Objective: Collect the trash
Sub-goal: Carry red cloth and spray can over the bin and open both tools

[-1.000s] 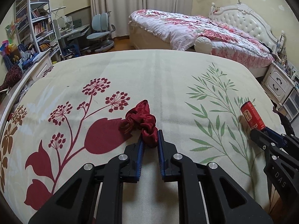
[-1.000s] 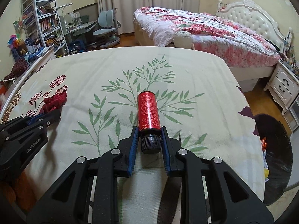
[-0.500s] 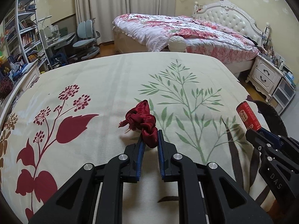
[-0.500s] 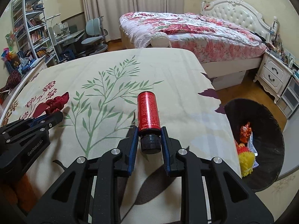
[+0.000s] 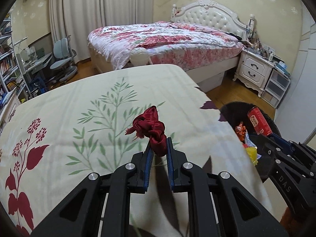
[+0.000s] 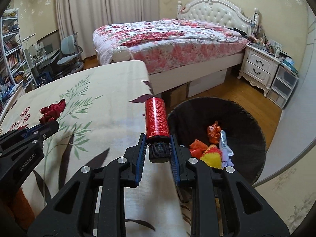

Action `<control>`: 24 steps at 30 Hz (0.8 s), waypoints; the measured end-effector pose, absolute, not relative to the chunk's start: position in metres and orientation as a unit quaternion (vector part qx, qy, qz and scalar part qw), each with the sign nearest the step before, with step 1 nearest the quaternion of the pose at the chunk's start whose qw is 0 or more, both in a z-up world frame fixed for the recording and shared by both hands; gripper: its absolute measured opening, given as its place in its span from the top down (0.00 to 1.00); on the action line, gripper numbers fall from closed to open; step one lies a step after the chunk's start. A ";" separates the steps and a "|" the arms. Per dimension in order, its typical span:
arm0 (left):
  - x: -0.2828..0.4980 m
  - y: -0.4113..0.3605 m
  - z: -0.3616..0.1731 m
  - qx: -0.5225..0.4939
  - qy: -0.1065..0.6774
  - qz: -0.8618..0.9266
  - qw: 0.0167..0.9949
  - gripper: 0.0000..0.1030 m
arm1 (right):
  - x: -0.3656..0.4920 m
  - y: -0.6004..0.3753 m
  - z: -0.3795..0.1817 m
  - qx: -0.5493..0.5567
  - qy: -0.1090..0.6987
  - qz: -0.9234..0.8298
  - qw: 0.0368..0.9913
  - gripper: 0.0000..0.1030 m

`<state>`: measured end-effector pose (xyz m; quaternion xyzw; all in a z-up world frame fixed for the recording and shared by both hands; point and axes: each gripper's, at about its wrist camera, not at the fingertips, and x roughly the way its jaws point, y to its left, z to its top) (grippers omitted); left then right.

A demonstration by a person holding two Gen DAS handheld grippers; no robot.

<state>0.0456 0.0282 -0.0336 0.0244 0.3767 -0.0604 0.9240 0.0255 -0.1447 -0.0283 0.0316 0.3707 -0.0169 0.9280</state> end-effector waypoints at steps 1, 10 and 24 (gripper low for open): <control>0.048 0.021 -0.033 0.026 0.376 -0.067 0.924 0.85 | 0.026 -0.153 -0.029 0.033 0.370 -0.026 0.928 0.77; 0.061 -0.050 -0.038 0.053 0.367 -0.127 0.920 0.85 | 0.030 -0.209 -0.038 0.058 0.374 -0.083 0.922 0.77; 0.094 -0.108 -0.050 0.083 0.365 -0.154 0.914 0.85 | 0.046 -0.249 -0.054 0.079 0.376 -0.124 0.915 0.77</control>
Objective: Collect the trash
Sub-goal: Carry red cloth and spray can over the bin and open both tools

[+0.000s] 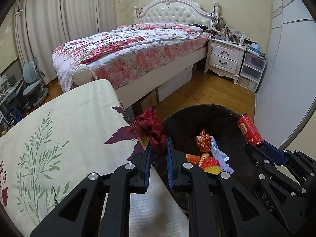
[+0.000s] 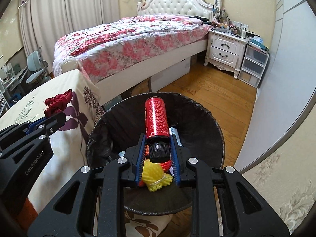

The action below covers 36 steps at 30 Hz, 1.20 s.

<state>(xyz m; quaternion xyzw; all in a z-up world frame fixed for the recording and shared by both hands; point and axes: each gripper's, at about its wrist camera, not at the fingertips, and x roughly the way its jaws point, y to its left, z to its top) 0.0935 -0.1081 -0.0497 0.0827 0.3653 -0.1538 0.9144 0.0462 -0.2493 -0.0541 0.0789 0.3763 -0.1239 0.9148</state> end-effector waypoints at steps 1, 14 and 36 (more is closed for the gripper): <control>0.095 -0.110 -0.051 0.084 0.367 -0.154 0.914 0.85 | 0.048 -0.252 -0.055 0.081 0.377 -0.127 0.914 0.77; 0.104 -0.122 -0.056 0.096 0.372 -0.155 0.910 0.65 | 0.056 -0.267 -0.062 0.091 0.379 -0.143 0.910 0.76; 0.088 -0.088 -0.031 0.085 0.326 -0.095 0.937 0.18 | 0.034 -0.262 -0.043 0.077 0.355 -0.183 0.914 0.29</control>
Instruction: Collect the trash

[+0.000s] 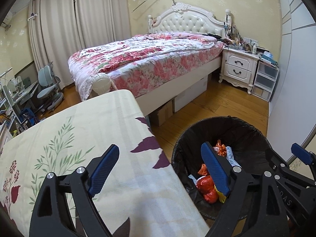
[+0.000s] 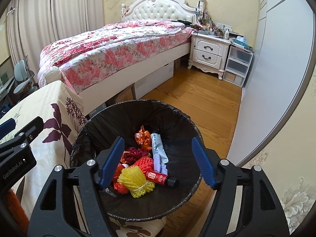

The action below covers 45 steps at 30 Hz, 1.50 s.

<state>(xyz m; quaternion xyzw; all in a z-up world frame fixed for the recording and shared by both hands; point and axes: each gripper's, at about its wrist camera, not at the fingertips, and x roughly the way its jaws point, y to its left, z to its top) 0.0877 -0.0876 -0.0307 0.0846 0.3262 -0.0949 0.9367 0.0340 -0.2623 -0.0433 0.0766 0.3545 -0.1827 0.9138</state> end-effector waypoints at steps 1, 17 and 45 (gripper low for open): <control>0.085 -0.085 -0.029 0.083 0.324 -0.092 0.938 0.18 | 0.032 -0.261 -0.041 0.074 0.353 -0.183 0.915 0.26; 0.037 -0.037 -0.015 0.058 0.314 -0.073 0.945 0.17 | -0.014 -0.215 -0.018 0.046 0.329 -0.164 0.929 0.16; -0.051 0.014 0.012 0.032 0.274 -0.046 0.960 0.15 | -0.097 -0.171 0.018 0.030 0.283 -0.136 0.949 0.15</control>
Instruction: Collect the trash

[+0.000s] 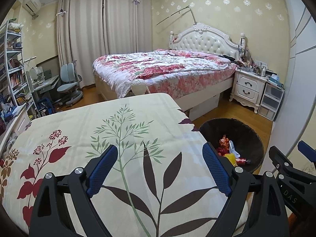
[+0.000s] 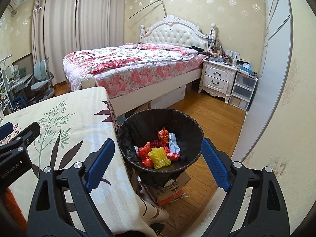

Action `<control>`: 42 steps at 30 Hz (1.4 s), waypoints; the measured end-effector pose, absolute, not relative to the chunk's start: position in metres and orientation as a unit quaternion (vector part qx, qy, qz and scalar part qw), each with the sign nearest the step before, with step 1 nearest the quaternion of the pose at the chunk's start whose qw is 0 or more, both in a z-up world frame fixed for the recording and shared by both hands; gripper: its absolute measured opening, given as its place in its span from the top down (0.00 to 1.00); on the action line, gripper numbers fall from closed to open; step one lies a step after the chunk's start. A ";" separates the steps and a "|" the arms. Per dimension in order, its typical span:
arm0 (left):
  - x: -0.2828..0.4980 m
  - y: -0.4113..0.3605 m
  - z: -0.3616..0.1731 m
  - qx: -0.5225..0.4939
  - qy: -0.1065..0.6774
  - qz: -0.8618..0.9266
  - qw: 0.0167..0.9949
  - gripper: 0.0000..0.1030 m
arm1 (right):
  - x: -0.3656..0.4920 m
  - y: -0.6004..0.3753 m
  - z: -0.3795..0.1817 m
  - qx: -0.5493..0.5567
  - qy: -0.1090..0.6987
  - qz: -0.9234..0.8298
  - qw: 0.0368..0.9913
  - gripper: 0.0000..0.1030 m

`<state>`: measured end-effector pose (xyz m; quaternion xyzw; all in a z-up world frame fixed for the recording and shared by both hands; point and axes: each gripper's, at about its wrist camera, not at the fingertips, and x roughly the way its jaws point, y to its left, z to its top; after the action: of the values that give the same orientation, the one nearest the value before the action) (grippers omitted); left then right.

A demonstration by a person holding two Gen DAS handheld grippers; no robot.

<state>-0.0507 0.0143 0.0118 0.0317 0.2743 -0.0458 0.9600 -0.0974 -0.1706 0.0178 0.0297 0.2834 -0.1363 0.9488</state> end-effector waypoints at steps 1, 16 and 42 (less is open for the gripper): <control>-0.052 0.015 0.012 0.031 0.274 -0.045 0.960 0.15 | -0.099 -0.170 0.018 0.028 0.283 -0.136 0.949 0.15; -0.056 0.016 0.012 0.031 0.271 -0.044 0.961 0.15 | -0.103 -0.166 0.023 0.023 0.278 -0.133 0.951 0.15; -0.059 0.016 0.012 0.027 0.275 -0.043 0.960 0.15 | -0.103 -0.164 0.019 0.022 0.281 -0.132 0.950 0.15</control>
<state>-0.0593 0.0162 0.0119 0.0273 0.2748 -0.0434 0.9601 -0.1034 -0.1638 0.0191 0.0223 0.2807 -0.1325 0.9503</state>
